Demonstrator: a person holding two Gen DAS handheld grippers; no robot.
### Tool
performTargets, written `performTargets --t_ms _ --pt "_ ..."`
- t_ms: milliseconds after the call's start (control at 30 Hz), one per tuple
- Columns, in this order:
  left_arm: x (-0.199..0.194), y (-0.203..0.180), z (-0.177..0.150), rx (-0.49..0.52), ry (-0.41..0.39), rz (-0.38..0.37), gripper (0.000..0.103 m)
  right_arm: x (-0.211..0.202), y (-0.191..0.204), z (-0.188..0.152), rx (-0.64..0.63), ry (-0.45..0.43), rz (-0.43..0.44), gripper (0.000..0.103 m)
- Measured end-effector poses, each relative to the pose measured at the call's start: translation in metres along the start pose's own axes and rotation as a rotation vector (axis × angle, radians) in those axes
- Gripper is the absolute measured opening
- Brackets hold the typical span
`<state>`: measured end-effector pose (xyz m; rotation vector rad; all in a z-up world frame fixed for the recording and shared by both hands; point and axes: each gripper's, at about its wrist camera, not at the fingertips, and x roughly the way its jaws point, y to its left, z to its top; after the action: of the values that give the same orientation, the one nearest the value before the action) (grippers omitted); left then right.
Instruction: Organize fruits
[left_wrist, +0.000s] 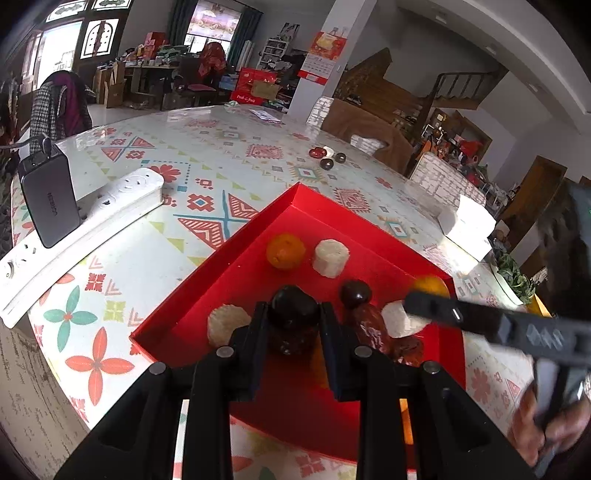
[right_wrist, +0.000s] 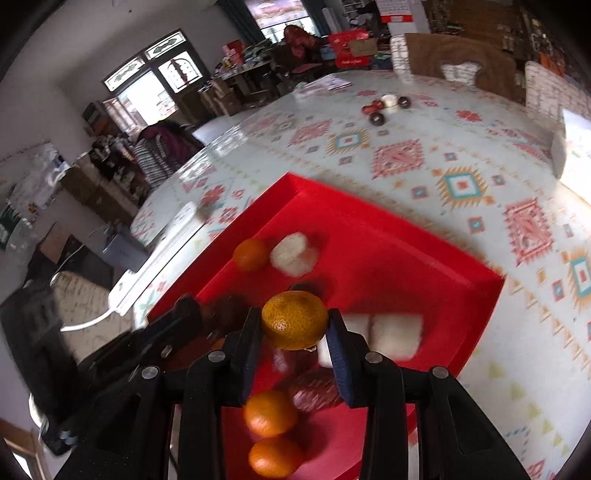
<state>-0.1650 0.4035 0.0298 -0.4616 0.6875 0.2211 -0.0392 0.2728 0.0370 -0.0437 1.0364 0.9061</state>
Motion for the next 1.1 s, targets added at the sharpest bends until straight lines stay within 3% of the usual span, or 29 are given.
performTargets --t_ms 233,333,467,533,600,800,900,1100 --pt "0.013 0.005 0.005 -0.018 0.019 0.016 0.026 -0.006 0.024 -0.036 -0.029 0.048 0.12 0.038" --pt "0.014 0.006 0.007 -0.034 0.02 0.022 0.028 0.0 0.037 -0.045 -0.067 0.066 0.13 0.039" --pt "0.007 0.008 0.008 -0.057 0.005 0.019 0.048 0.009 0.047 -0.052 -0.117 0.072 0.106 0.039" --pt "0.002 0.009 0.009 -0.067 -0.01 0.019 0.057 0.009 0.048 -0.054 -0.118 0.067 0.109 0.044" --pt "-0.002 0.009 0.011 -0.079 -0.014 0.006 0.059 0.006 0.049 -0.055 -0.123 0.051 0.112 0.055" --pt "-0.014 0.005 0.013 -0.085 -0.037 0.008 0.066 -0.018 0.048 -0.061 -0.139 -0.014 0.081 0.059" --pt "-0.023 -0.001 0.013 -0.079 -0.057 0.019 0.067 -0.037 0.039 -0.069 -0.123 -0.073 0.043 0.069" --pt "-0.035 -0.031 0.006 -0.004 -0.077 0.034 0.068 -0.069 0.008 -0.091 -0.022 -0.145 -0.014 0.069"
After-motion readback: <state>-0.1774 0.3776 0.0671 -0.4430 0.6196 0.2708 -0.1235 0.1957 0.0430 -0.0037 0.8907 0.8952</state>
